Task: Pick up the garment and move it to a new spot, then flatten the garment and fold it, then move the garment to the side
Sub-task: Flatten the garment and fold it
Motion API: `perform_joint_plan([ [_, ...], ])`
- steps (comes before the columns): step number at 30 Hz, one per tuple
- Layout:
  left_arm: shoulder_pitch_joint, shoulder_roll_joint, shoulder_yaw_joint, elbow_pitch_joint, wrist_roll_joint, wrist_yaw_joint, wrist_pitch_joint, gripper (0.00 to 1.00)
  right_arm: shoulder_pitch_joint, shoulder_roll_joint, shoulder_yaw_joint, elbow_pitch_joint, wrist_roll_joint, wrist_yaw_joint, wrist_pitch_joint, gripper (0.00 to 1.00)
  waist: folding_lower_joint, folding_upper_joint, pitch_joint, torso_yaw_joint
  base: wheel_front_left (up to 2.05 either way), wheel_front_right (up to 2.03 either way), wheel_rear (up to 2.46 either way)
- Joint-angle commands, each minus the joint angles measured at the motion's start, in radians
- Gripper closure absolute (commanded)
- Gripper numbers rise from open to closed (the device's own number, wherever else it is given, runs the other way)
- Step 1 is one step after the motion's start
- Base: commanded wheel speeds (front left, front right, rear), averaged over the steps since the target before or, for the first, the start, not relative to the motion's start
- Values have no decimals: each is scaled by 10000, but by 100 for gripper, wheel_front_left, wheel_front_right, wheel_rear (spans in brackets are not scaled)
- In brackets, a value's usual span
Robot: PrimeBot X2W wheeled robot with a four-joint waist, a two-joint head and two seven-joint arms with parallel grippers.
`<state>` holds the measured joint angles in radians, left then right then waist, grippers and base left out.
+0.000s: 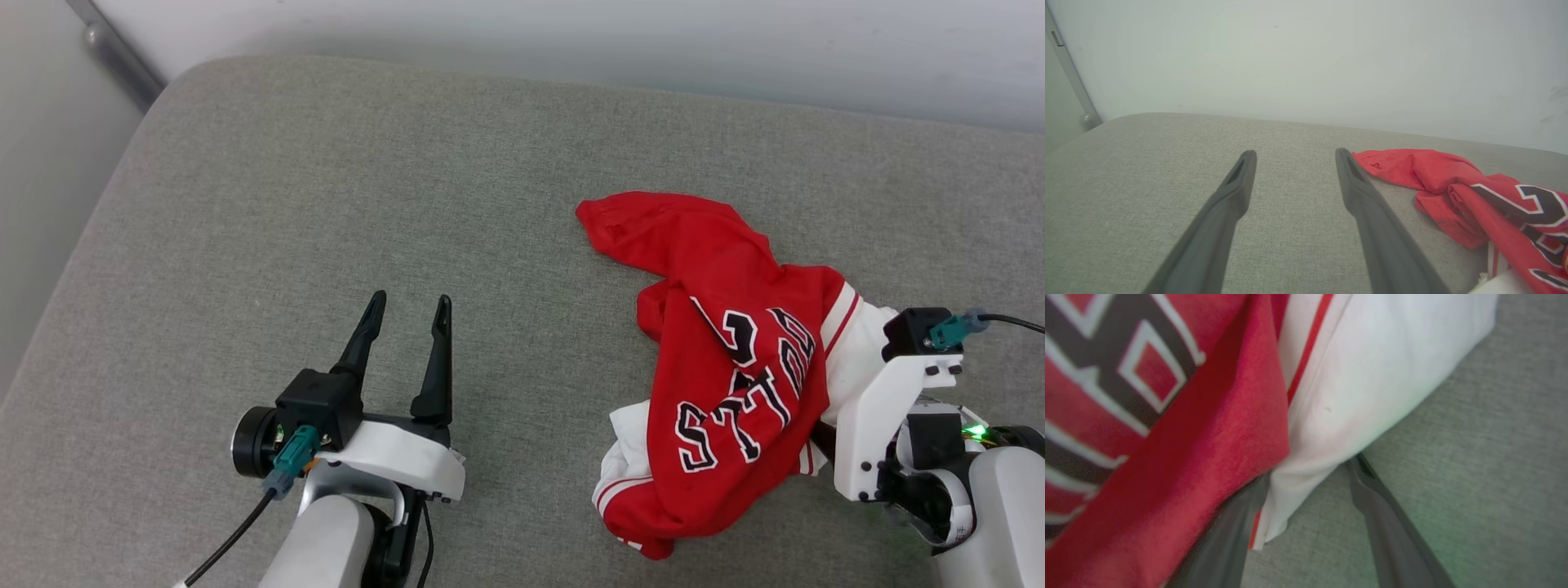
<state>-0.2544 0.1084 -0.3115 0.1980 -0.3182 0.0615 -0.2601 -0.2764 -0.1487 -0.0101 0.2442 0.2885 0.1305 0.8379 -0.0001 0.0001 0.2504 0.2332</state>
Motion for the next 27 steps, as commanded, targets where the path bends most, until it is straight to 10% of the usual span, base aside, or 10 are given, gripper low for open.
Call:
perform_joint_plan([
  [1,37,-70,85,3,88,-40,-72,0,556,344,400,822,140,7,256,100,1,-1,-42,-39,0,0,0],
  [15,714,18,551,183,309,-109,-52,0,466,-615,-613,-2701,-1065,-2,-989,100,1,-1,-1122,-1349,0,0,0],
  [25,1057,51,613,250,239,-64,-52,0,3012,470,-3749,-2382,-1317,1,-992,100,1,-1,-1373,-1841,0,0,0],
  [26,1069,48,600,259,234,-47,-52,0,3168,567,-3894,-2113,-1337,1,-1114,93,1,-1,-1391,-1854,0,0,0],
  [27,1082,54,595,269,217,-34,-38,0,3249,688,-3996,-1832,-1210,1,-1259,65,1,-1,-1408,-1870,0,0,0],
])
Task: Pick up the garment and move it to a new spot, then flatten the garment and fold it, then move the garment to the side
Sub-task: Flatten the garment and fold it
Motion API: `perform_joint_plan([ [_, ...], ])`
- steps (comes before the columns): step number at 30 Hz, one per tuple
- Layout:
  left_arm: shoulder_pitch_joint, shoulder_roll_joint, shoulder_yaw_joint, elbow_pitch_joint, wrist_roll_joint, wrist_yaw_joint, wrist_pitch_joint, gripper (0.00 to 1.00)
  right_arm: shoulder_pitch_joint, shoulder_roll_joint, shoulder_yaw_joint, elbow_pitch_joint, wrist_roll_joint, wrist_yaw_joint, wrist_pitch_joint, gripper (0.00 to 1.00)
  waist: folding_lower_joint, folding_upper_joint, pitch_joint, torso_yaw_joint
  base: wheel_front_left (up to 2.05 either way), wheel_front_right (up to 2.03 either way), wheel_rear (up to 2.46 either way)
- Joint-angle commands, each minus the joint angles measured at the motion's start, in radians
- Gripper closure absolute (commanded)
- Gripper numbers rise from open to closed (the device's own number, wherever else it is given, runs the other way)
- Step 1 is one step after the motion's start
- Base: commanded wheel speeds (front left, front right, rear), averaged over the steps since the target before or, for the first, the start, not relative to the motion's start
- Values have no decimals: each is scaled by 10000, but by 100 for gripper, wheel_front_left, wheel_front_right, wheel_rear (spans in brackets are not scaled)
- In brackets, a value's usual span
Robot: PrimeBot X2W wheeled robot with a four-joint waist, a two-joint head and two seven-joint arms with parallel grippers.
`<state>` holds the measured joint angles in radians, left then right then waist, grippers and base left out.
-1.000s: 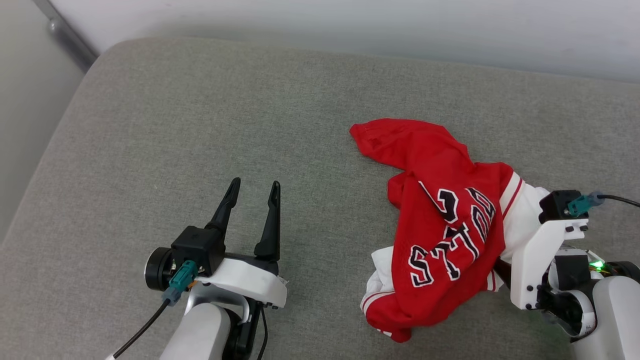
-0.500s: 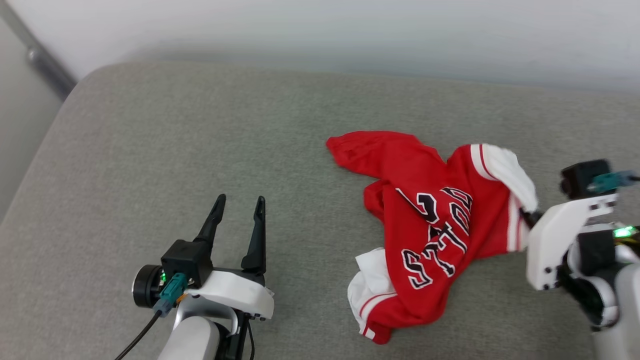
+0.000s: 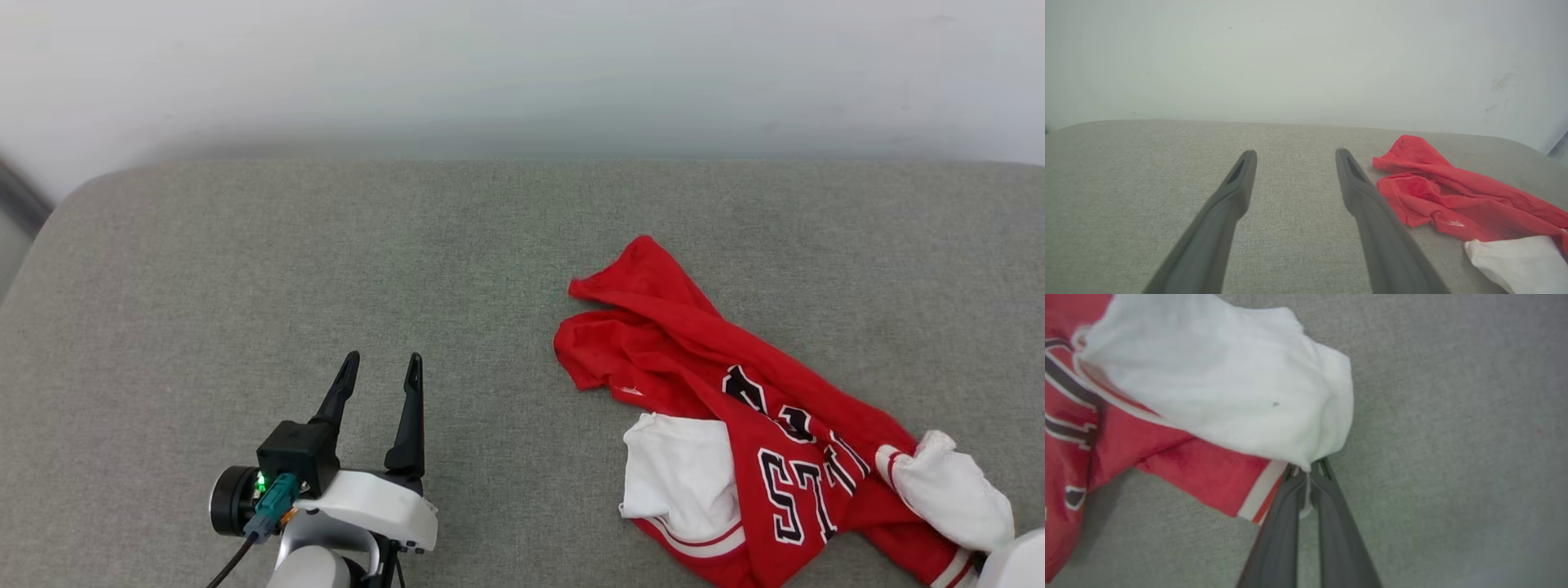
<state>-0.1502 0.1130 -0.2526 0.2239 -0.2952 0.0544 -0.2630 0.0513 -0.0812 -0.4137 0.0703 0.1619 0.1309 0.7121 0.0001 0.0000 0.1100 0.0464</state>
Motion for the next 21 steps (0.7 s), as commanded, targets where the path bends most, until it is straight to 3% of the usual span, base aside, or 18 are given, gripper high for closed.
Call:
perform_joint_plan([
  [1,65,25,11,15,-32,48,-4,0,15,81,-10,131,126,-3,-202,19,-1,0,-21,-19,0,0,0],
  [2,92,39,24,27,-49,60,15,0,42,124,-2,352,124,-3,-428,0,-1,0,-33,-28,0,0,0],
  [6,230,90,40,35,-119,87,62,0,-120,241,233,578,422,-1,-1768,0,-1,0,-136,-20,0,0,0],
  [13,587,210,25,91,-202,175,216,0,335,217,1081,-108,208,-3,-4276,0,-1,0,-734,106,0,0,0],
  [21,1001,379,-87,-89,-169,332,593,0,663,262,2062,-725,-95,-3,-5822,0,-1,0,-1273,207,0,0,0],
])
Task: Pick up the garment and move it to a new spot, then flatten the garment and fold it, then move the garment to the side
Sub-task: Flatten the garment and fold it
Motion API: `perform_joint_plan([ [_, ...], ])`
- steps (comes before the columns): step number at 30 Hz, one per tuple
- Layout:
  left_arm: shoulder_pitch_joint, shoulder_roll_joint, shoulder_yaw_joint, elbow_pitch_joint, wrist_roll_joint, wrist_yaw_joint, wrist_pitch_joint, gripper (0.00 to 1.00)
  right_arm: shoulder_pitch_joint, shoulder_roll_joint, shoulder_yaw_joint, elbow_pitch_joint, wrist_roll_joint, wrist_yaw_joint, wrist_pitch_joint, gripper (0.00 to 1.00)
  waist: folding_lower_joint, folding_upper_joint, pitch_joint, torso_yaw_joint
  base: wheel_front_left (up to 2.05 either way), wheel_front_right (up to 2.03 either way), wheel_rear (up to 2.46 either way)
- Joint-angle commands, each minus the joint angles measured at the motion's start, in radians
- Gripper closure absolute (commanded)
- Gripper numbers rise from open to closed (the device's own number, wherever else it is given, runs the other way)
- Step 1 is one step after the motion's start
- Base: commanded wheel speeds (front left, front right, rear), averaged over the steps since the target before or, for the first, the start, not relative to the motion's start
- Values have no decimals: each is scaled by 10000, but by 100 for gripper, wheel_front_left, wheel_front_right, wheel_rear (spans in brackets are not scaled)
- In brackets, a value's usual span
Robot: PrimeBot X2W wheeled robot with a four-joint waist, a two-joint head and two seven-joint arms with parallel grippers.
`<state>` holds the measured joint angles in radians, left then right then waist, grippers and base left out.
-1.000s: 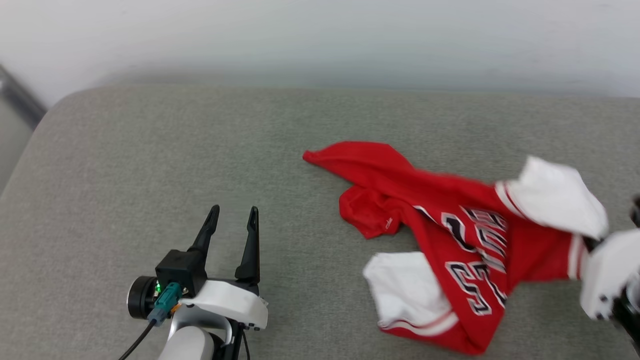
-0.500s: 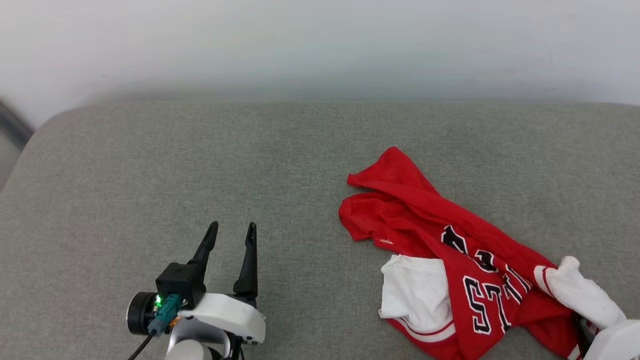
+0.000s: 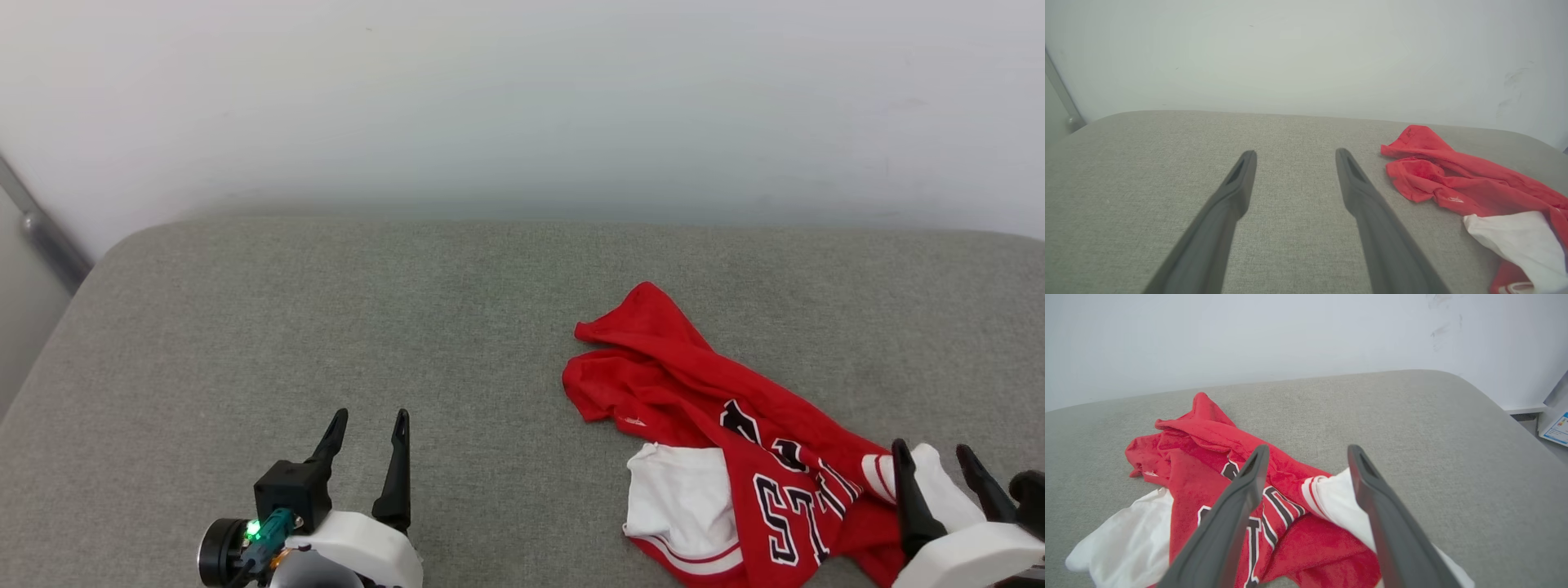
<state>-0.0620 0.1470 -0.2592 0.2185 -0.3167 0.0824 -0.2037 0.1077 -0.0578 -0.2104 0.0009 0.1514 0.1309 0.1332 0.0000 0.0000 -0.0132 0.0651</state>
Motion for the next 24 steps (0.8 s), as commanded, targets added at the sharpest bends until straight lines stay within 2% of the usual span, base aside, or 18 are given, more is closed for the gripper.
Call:
perform_joint_plan([
  [1,153,78,-43,-66,63,60,76,0,122,42,166,-140,-40,-3,-196,0,0,0,-79,20,0,0,0],
  [6,233,211,-165,-308,136,117,510,0,274,71,816,-694,-302,-3,-706,0,0,0,-235,-58,0,0,0],
  [11,1,273,-587,-563,249,-59,1201,0,417,78,1297,-1215,-466,-3,-762,0,0,0,-232,-225,0,0,0],
  [13,-282,211,-896,-630,304,-258,1590,0,402,83,1393,-1388,-414,-3,-698,0,0,0,-167,-289,0,0,0],
  [18,-1149,-138,-2018,-435,323,-1100,2864,0,305,84,1660,-1729,-378,-3,-573,0,0,0,86,-554,0,0,0],
  [24,-2417,-323,-3271,124,47,-1902,4989,0,58,82,1860,-1972,-436,-1,-485,0,0,0,686,-1009,0,0,0],
])
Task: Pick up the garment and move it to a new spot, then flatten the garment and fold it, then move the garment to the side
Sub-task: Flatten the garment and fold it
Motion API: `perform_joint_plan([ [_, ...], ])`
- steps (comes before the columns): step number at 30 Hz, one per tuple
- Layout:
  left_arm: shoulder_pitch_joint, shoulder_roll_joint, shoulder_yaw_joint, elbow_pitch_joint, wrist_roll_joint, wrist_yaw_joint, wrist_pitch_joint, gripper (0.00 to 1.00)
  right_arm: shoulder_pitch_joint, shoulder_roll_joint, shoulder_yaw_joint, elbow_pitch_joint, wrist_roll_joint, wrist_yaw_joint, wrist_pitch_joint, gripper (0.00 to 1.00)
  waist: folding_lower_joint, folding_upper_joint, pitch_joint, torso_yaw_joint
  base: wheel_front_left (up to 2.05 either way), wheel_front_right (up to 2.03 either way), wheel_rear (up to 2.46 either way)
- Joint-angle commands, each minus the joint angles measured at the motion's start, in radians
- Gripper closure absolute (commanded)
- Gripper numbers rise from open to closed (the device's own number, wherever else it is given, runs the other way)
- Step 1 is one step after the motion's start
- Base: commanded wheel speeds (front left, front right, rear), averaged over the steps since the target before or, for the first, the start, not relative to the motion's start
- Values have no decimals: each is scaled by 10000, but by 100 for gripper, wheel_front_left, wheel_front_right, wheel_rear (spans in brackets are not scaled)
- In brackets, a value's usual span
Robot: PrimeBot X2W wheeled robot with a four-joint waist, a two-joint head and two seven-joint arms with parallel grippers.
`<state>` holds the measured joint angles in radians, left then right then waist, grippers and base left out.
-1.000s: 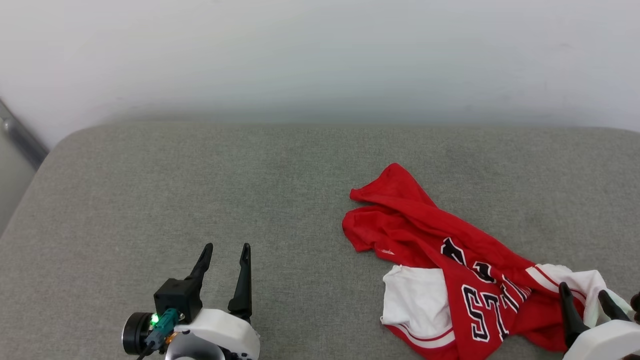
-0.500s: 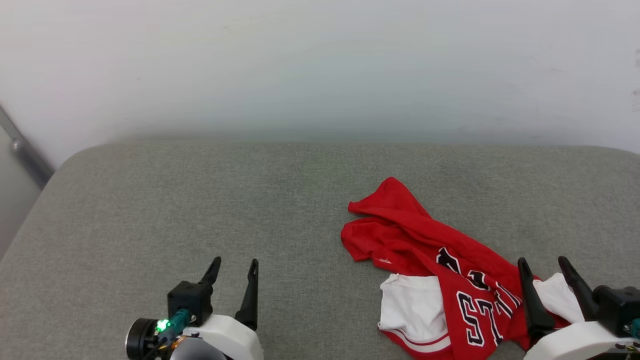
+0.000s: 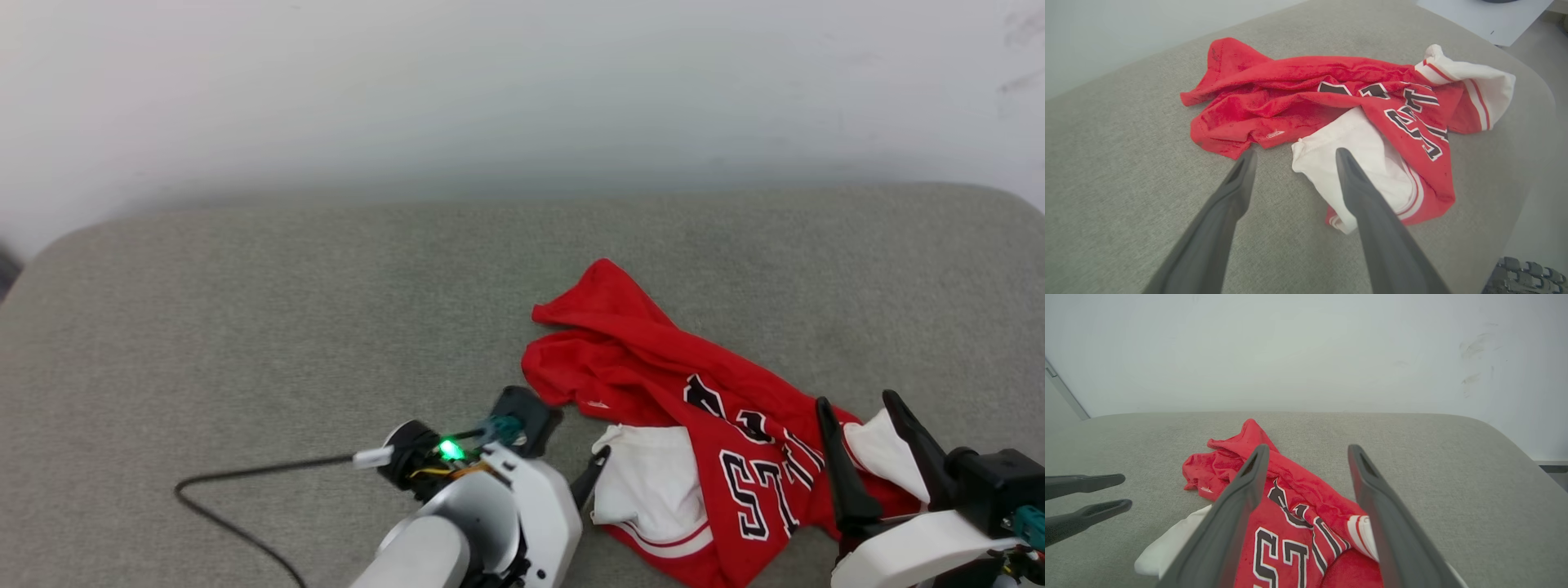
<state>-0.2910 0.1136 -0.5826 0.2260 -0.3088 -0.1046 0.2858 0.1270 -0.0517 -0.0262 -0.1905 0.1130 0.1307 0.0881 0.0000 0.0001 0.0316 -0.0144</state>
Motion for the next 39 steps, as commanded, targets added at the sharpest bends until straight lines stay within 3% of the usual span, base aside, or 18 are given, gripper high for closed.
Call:
perform_joint_plan([
  [1,-348,29,-231,118,-102,-97,383,0,-155,21,22,-43,-64,-1,5,0,0,-1,336,-292,0,0,0],
  [17,-2872,1133,-3165,2038,-1866,-264,3821,0,-1059,23,631,561,273,-1,-475,0,0,-1,1889,-1419,0,0,0],
  [20,-2930,1204,-3708,2362,-2317,-268,4052,96,-1106,20,641,674,269,-1,-574,0,0,-1,1900,-1499,0,0,0],
  [23,-3004,1246,-3923,2473,-2483,-270,3906,100,-1157,20,620,708,223,-1,-625,0,0,-1,1877,-1518,0,0,0],
  [30,-3468,1288,-3445,2413,-2294,-40,2146,100,-929,20,267,702,172,-1,-512,0,0,-1,1404,-1093,0,0,0],
  [39,-2636,2199,-2306,894,-2471,1237,667,100,-586,20,-263,439,45,-1,-161,0,0,-1,718,17,0,0,0],
])
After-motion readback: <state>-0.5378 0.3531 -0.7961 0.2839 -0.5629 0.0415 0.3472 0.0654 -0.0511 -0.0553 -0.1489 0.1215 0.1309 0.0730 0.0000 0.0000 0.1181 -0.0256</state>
